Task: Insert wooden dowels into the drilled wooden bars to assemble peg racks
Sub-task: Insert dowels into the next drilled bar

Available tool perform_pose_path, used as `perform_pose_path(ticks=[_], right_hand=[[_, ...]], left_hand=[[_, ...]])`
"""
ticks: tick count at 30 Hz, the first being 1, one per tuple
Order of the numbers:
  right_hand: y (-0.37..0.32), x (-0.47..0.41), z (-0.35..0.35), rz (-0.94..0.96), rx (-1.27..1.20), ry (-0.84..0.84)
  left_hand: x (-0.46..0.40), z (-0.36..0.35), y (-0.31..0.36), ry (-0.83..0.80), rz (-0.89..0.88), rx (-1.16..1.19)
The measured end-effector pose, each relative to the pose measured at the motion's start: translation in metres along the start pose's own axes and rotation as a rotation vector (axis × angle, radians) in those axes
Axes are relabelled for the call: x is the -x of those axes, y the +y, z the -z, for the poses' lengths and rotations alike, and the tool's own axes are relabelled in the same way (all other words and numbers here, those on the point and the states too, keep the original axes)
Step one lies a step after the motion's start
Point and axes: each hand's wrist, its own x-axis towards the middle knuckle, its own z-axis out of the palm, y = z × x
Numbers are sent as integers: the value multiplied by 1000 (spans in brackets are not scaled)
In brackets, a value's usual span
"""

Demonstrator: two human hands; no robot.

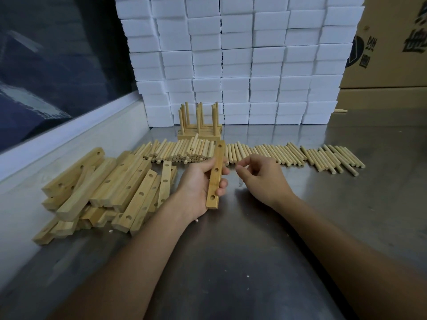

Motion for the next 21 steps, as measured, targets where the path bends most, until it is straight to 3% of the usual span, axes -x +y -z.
perform_pose_path(ticks=[3, 9, 15, 21], right_hand=[[-1, 0, -2, -26, 105, -3], [2, -4, 2, -126, 396, 178], [0, -19, -6, 21, 643, 68], [-5, -36, -18, 22, 771, 78]], left_hand=[[-3, 9, 4, 75, -37, 71], [-9, 25, 12, 184, -132, 72], [-8, 21, 9, 164, -141, 17], [-7, 20, 9, 144, -136, 3]])
